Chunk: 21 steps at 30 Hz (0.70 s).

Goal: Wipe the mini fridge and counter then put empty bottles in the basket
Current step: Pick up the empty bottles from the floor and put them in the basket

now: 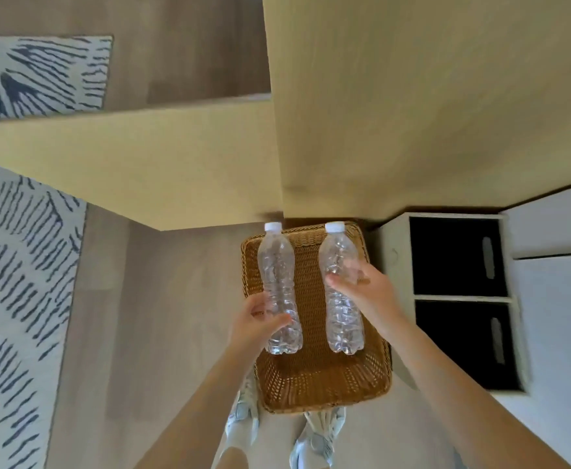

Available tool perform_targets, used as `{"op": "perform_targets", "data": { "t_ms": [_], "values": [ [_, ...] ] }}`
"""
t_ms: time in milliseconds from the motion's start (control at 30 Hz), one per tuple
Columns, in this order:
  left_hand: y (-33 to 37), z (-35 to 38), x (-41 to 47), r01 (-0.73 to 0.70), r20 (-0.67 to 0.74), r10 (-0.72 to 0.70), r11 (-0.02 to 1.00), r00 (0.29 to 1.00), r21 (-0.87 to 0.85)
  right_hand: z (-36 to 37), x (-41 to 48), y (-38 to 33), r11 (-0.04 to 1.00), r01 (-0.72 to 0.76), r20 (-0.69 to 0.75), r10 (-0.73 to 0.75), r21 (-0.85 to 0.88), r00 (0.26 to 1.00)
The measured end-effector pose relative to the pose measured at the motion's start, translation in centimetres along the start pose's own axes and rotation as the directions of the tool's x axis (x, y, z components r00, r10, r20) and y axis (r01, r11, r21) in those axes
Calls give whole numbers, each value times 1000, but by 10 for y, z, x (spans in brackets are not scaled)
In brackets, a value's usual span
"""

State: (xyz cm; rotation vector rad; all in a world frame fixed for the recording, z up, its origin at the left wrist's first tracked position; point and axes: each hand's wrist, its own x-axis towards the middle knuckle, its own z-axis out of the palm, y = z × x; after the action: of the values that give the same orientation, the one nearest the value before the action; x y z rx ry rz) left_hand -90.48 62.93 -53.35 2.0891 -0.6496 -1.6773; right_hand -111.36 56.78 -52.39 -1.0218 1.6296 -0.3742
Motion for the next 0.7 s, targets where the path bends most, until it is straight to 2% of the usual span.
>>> {"op": "perform_targets", "data": {
  "t_ms": [133, 300, 500, 700],
  "values": [
    [-70, 33, 98, 21, 4, -21, 1000, 1000, 7, 45, 76, 88, 997, -35, 24, 33, 71, 999],
    [-133, 53, 187, 63, -62, -68, 994, 996, -89, 102, 151, 175, 982, -118, -7, 120, 148, 993],
    [-176, 83, 253, 28, -167, -45, 995, 985, -100, 147, 219, 215, 990, -97, -77, 105, 103, 991],
    [-185, 108, 268, -31, -268, 21, 999, 963, -34, 164, 241, 228, 990, -115, -152, 127, 83, 980]
  ]
}}
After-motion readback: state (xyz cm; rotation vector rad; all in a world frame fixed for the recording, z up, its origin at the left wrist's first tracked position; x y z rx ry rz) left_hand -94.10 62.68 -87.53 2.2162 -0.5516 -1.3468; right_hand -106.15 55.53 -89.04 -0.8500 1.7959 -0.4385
